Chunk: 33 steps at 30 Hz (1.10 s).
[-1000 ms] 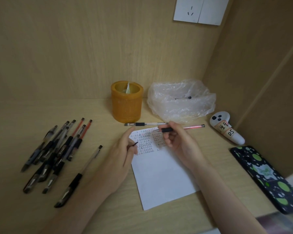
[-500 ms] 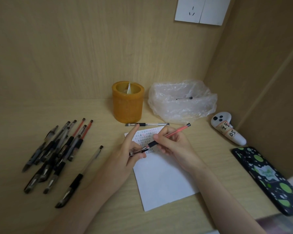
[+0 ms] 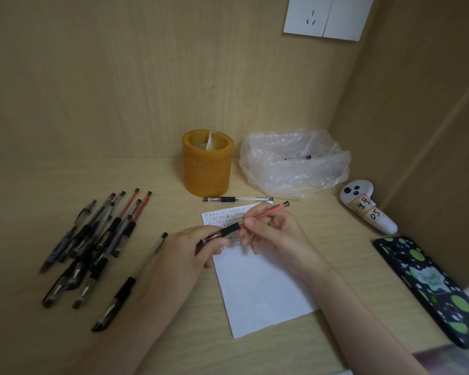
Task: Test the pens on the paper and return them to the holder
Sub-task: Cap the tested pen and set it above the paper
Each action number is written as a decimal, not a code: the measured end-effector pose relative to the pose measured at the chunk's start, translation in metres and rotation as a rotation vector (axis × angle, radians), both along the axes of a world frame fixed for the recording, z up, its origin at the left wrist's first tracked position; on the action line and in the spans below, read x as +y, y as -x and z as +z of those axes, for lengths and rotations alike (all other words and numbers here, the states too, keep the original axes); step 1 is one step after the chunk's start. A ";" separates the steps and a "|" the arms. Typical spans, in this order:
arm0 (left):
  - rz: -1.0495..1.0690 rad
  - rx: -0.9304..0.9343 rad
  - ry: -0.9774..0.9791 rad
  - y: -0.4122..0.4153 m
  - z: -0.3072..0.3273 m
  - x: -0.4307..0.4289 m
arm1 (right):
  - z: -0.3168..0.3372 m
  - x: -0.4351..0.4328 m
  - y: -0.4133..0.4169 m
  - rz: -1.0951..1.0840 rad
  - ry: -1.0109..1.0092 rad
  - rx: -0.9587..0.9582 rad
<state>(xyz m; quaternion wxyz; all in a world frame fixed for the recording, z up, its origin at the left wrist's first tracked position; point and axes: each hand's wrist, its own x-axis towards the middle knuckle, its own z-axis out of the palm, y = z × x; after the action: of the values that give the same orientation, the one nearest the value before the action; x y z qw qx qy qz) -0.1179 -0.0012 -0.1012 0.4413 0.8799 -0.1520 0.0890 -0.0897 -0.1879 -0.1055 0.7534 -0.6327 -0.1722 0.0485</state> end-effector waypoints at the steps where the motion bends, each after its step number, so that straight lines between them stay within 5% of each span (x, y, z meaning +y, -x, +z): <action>1: 0.004 -0.002 -0.016 0.001 0.000 0.000 | -0.001 -0.001 0.000 -0.008 0.003 -0.008; 20: -0.032 -0.010 -0.006 0.014 0.012 -0.007 | -0.004 -0.004 -0.004 0.027 -0.001 -0.016; 30: 0.110 -0.063 -0.115 -0.004 -0.005 -0.002 | -0.003 -0.006 -0.011 -0.114 -0.160 0.241; 33: 0.235 -0.232 -0.185 -0.006 -0.003 0.004 | -0.003 -0.008 -0.014 -0.146 -0.154 0.322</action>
<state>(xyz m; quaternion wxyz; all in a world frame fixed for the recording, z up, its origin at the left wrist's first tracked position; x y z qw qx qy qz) -0.1117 0.0033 -0.1046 0.3245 0.9122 -0.1055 0.2267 -0.0754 -0.1960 -0.1082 0.8191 -0.5679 -0.0062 0.0812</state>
